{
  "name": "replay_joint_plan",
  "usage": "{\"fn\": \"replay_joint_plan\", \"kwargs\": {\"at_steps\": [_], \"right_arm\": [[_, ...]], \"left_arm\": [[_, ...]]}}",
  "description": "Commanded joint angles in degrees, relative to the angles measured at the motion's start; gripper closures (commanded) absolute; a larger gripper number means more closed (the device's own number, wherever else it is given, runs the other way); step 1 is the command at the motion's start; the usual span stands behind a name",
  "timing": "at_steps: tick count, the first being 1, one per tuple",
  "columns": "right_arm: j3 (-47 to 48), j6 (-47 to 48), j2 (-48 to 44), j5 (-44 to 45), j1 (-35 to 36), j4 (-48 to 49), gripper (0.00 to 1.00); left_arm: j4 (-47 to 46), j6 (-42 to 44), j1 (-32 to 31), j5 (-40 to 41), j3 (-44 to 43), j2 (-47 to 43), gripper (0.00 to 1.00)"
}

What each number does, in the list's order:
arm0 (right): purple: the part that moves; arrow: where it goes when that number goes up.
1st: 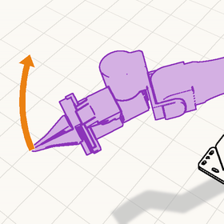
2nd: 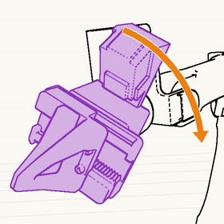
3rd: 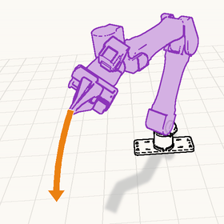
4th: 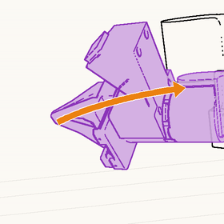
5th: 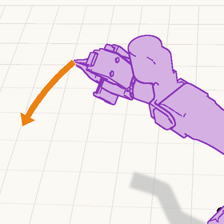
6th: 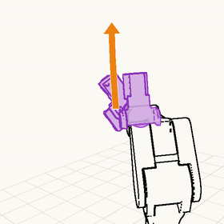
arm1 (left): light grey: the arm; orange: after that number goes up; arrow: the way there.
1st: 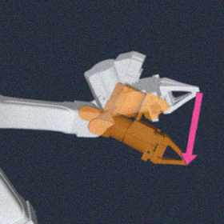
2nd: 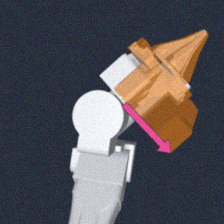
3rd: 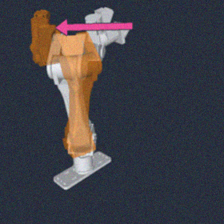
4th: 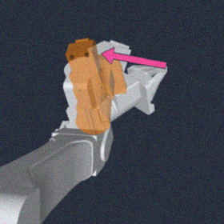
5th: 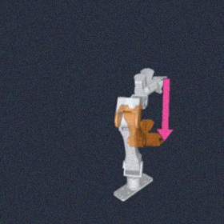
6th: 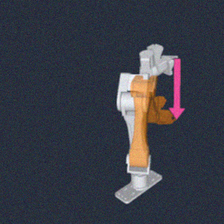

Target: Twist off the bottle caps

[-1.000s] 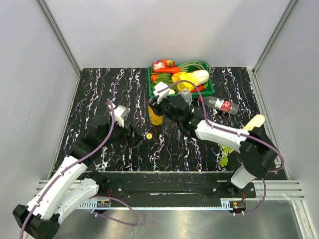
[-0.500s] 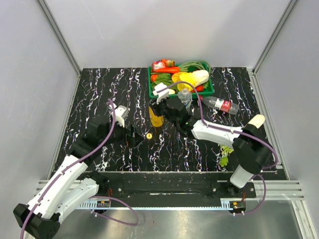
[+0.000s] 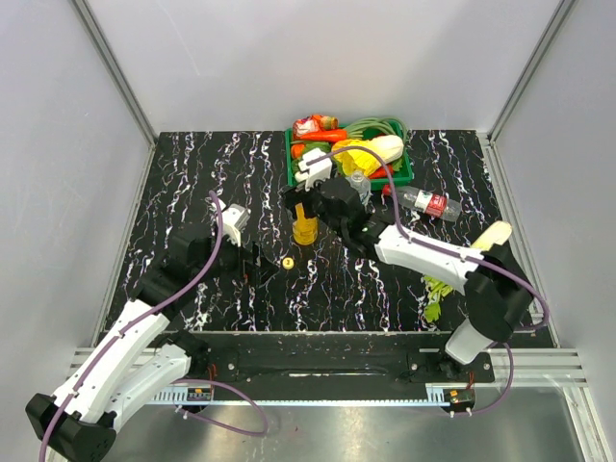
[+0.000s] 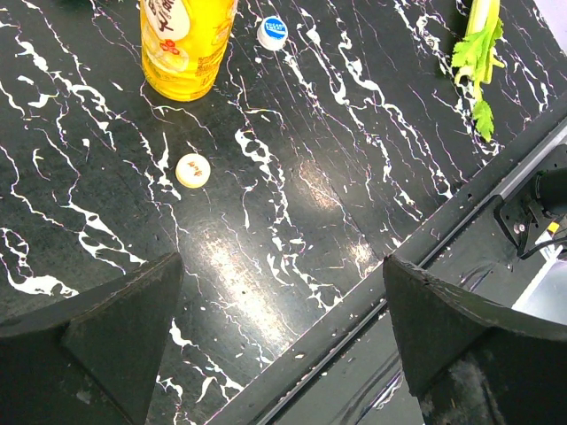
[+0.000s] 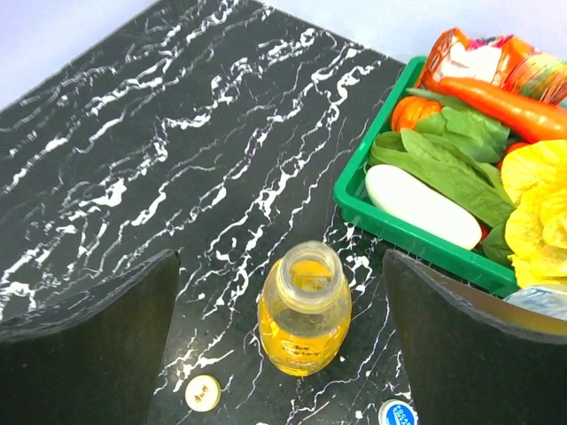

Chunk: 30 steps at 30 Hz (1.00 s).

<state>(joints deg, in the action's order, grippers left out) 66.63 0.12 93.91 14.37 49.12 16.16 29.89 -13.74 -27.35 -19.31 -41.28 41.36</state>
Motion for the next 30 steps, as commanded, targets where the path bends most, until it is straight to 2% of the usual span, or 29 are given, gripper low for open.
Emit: {"fn": "replay_joint_plan", "kwargs": {"at_steps": [1,10,15,22,26,30], "right_arm": [[4.5,-2.2,-6.9,-0.8,0.2,-3.1,0.0],[9.7,-1.0,-9.6,-2.0,-2.7,-14.1,0.0],[11.0,-3.1,-10.7,-5.1,-10.9,-20.9,0.0],[8.6,-9.3,-12.0,-3.8,-22.7,-22.0,0.0],[8.9,-13.4,-8.1,-4.4,-30.5,-24.5,0.0],[11.8,-18.7,-1.1,-10.0,-39.7,-28.2,0.0]], "left_arm": [[-2.7,0.2,0.4,-1.1,-2.3,-0.2,0.01],[-2.7,0.2,0.4,-1.5,-2.1,0.0,0.01],[-2.7,0.0,0.4,-1.6,-2.2,0.3,0.01],[-2.7,0.0,0.4,-2.0,-2.1,0.6,0.01],[-2.8,0.0,0.4,-2.3,-2.1,0.6,0.01],[-2.9,-0.1,0.4,-2.7,-2.1,0.8,0.01]]}}
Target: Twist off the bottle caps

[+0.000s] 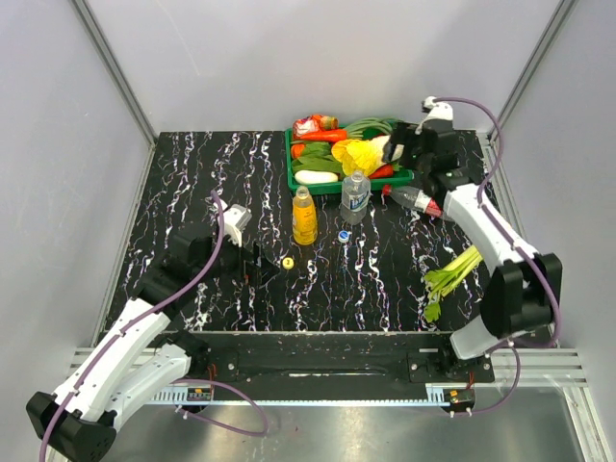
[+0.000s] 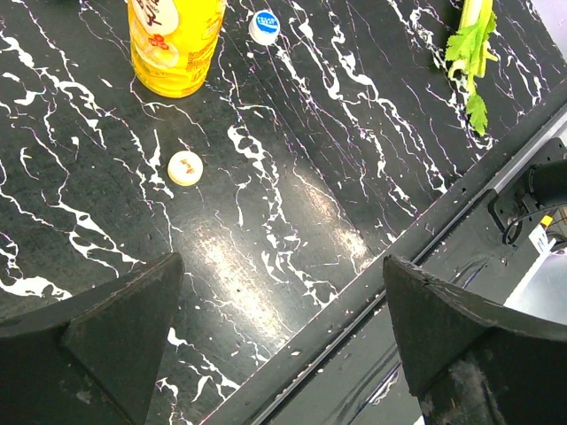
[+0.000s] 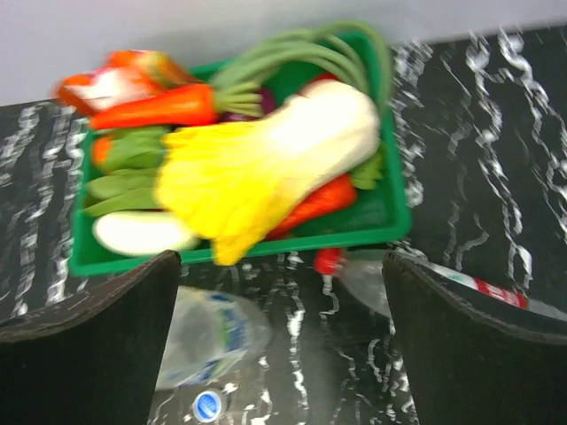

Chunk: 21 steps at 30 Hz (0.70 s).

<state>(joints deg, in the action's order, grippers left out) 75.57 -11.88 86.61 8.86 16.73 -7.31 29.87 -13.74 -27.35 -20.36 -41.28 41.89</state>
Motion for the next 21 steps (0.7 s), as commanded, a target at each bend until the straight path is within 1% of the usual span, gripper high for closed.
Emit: {"fn": "replay_joint_plan", "kwargs": {"at_steps": [1,3,6,12,14,18,21], "right_arm": [[3.9,-8.1,7.9,-5.4,-9.7,-5.8,0.0],[5.2,-11.2,11.8,-8.7,-13.7,-6.6,0.0],[7.7,-12.4,17.2,-11.8,-18.0,-7.4,0.0],[16.0,-9.9,27.6,-12.4,-19.6,-14.1,0.0],[17.4,-9.4,29.1,-13.9,-19.6,-16.0,0.0],[15.7,-8.7,28.7,-16.2,-19.6,-16.6,0.0],[14.7,-8.4,29.0,-17.3,-19.6,-18.9,0.0]], "left_arm": [[-2.8,-0.1,0.4,-2.0,-2.1,0.5,0.01],[-3.0,-0.1,0.4,-2.3,-2.1,0.6,0.01],[-3.0,0.0,0.4,-2.5,-2.2,1.0,0.01],[-3.1,0.1,0.4,-3.4,-2.1,1.5,0.01],[-3.1,0.1,0.4,-3.5,-2.1,1.8,0.01],[-3.1,0.2,0.5,-3.9,-2.1,2.1,0.01],[-3.1,0.1,0.4,-4.1,-2.1,2.4,0.01]]}}
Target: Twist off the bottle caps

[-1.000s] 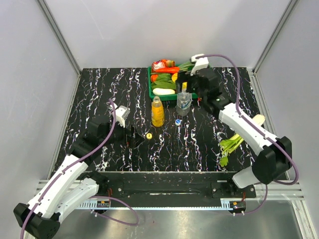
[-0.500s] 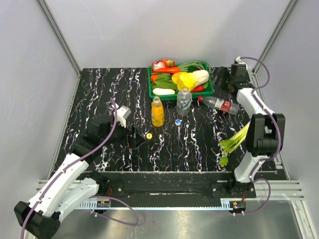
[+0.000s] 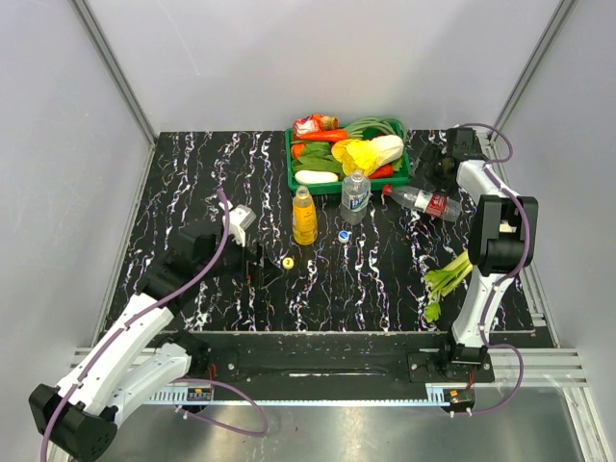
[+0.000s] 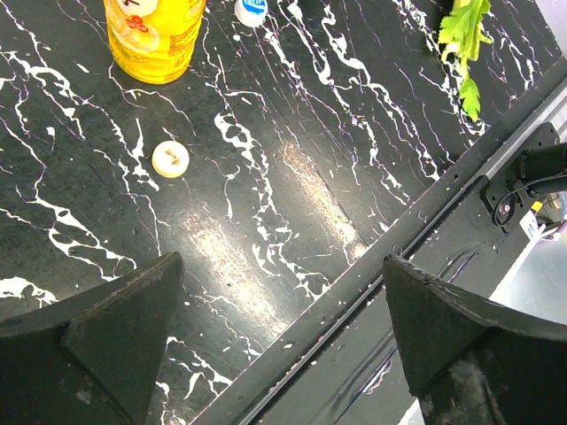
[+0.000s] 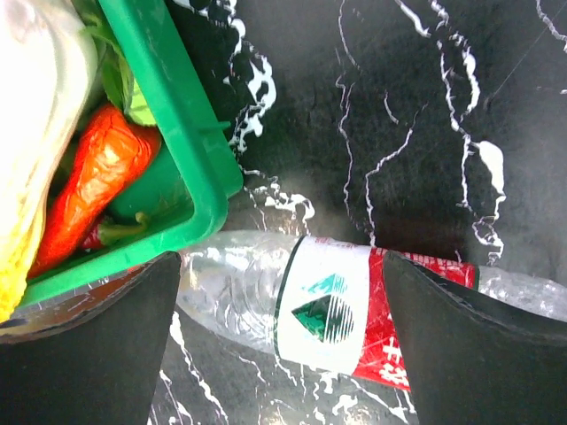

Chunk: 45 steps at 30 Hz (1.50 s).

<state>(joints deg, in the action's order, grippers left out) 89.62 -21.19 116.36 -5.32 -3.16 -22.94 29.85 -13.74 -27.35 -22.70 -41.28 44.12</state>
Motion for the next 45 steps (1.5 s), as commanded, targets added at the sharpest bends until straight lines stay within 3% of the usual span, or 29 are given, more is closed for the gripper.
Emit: {"fn": "replay_joint_plan", "kwargs": {"at_steps": [1,14,30,37,45], "right_arm": [[0.2,1.0,-1.0,-3.8,0.3,-4.0,0.0],[-11.2,2.2,-12.5,-6.9,1.7,-6.9,0.0],[-28.0,1.9,-28.9,-5.0,15.5,-8.9,0.0],[-33.6,-0.5,-36.2,-7.6,18.4,-8.1,0.0],[-35.7,-0.2,-35.4,-8.0,18.4,-6.2,0.0]], "left_arm": [[-3.0,0.1,0.4,-1.9,-2.1,0.2,0.01],[-3.7,-0.1,0.4,-3.3,-2.1,0.6,0.01],[-5.0,-4.1,-0.2,-3.3,-0.4,1.8,0.01],[-11.6,-15.8,-8.9,5.3,2.1,6.5,0.01],[-19.5,-25.7,-19.0,14.8,0.7,18.7,0.01]]}}
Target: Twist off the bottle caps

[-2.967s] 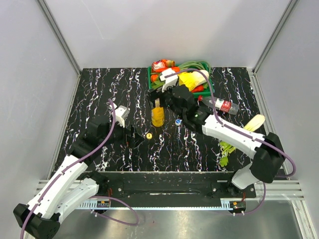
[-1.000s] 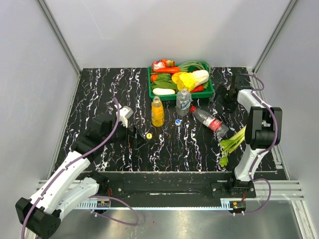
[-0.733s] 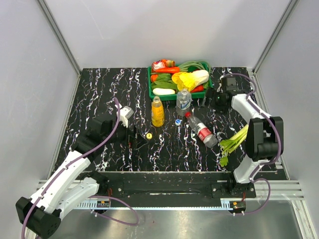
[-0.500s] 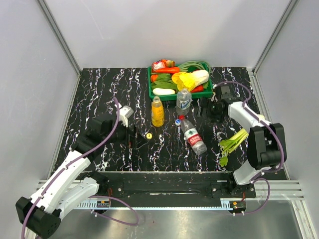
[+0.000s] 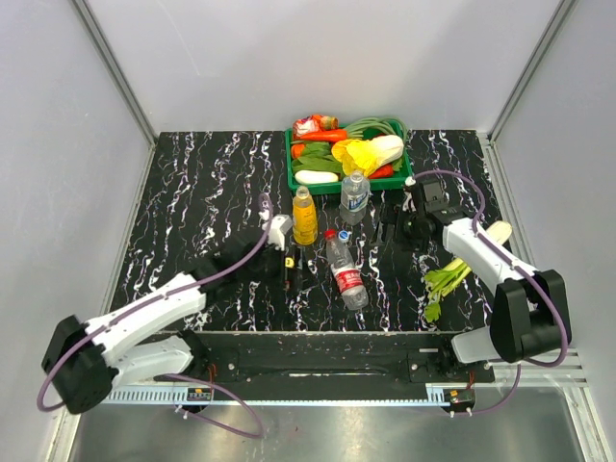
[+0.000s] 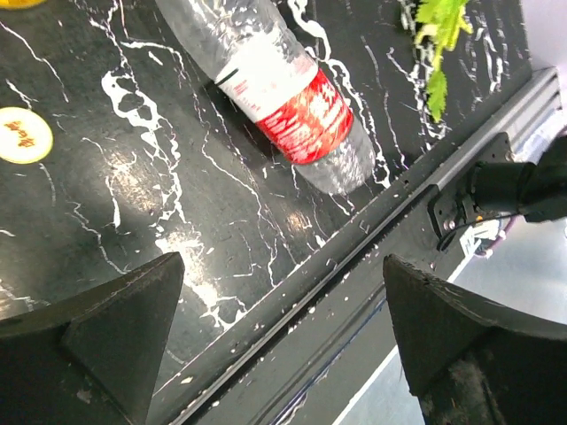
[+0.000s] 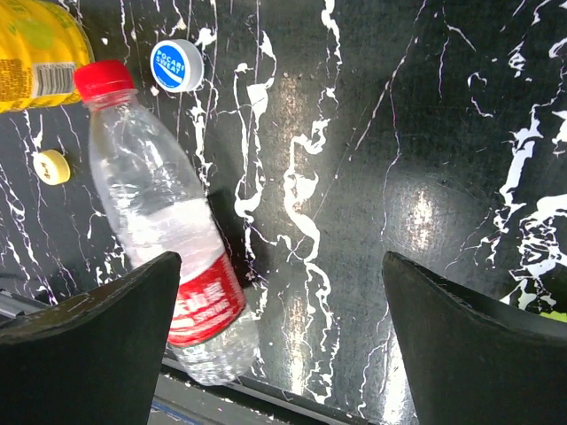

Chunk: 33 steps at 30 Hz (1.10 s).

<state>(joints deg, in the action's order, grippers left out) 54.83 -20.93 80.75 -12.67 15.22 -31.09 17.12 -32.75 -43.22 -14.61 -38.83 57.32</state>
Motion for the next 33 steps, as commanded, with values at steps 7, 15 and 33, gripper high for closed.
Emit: {"fn": "replay_joint_plan", "kwargs": {"at_steps": [7,15,33], "right_arm": [[-0.2,-0.9,1.1,1.6,0.0,2.8,0.0],[0.9,-0.6,-0.7,4.4,-0.1,3.0,0.0],[0.3,-0.8,-1.4,4.3,-0.2,3.2,0.0]], "left_arm": [[-4.7,-12.4,-9.2,16.2,-10.4,20.4,0.01],[3.4,-15.0,-11.7,21.7,-20.7,33.4,0.01],[9.2,-9.7,-16.5,24.6,-26.1,45.9,0.23]]}}
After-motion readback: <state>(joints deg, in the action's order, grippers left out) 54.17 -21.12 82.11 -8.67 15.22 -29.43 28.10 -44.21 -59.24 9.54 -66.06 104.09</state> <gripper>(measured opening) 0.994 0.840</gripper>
